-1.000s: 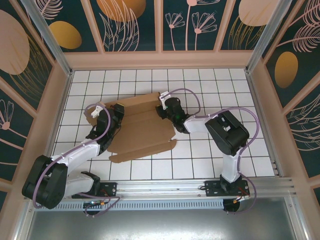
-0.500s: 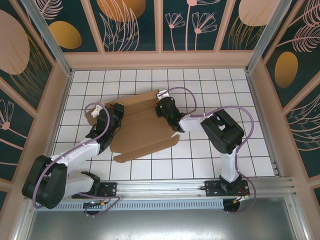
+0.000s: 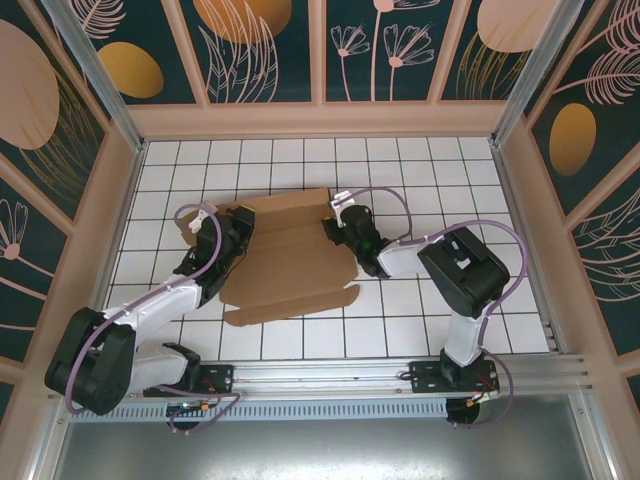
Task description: Fold the paper box
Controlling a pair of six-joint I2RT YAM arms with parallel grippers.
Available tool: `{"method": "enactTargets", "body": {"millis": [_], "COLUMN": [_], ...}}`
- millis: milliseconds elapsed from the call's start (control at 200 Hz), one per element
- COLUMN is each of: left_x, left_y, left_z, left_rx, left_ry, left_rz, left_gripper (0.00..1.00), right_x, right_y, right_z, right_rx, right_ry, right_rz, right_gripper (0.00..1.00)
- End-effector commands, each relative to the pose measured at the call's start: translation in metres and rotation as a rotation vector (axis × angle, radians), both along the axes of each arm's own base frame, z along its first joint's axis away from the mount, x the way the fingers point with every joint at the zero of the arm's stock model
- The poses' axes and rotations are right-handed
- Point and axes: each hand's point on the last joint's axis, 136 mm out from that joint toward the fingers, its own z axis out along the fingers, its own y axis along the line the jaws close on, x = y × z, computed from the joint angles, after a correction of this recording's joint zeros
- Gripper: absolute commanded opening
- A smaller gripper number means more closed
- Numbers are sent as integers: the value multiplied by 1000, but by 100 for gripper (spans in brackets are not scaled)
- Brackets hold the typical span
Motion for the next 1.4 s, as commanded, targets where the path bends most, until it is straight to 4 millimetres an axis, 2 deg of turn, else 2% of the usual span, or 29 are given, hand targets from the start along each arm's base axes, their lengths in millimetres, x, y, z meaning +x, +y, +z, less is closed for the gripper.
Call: {"method": "enactTargets", "body": {"millis": [0,110,185,335,505,616,801,946,1001,1126,1186,1291,1336,1396], "left_x": [-1,2,4,2,2,3,5,5,4,-4,-10,-25,-33,-45], "left_y": [-4,-10,-11,-6,-3,-5,-12,-15,-15,-11,-7,3,4,6], "left_z": [-20,-15,-14,-18,-20,-20,-20,-16,-13,0,4,12,15,19], "left_rx": [14,11,18,28,25,19,0,0,4,58,102,275,361,465], "left_ry": [70,59,66,95,104,103,98,93,87,69,56,44,42,53], "left_rz": [-23,-50,-54,-26,-7,-14,-39,-59,-68,-85,-94,-153,-213,-287], "left_gripper": [0,0,0,0,0,0,0,0,0,29,49,76,82,83], "right_x": [11,17,19,7,0,2,9,15,14,11,8,3,2,-1], "right_y": [4,3,-1,-4,-2,-1,4,2,-3,-24,-31,-40,-43,-47], "right_z": [29,30,33,45,46,40,37,30,30,36,38,42,42,43], "right_rx": [44,40,42,90,94,102,109,95,84,61,60,64,60,59], "right_ry": [-78,-81,-96,-146,-182,-163,-160,-141,-143,-165,-169,-183,-180,-184], "right_rz": [10,-17,-41,-4,52,52,50,4,-12,-91,-108,-127,-136,-141], "right_gripper": [46,33,30,50,52,45,39,22,20,17,17,17,17,17]}}
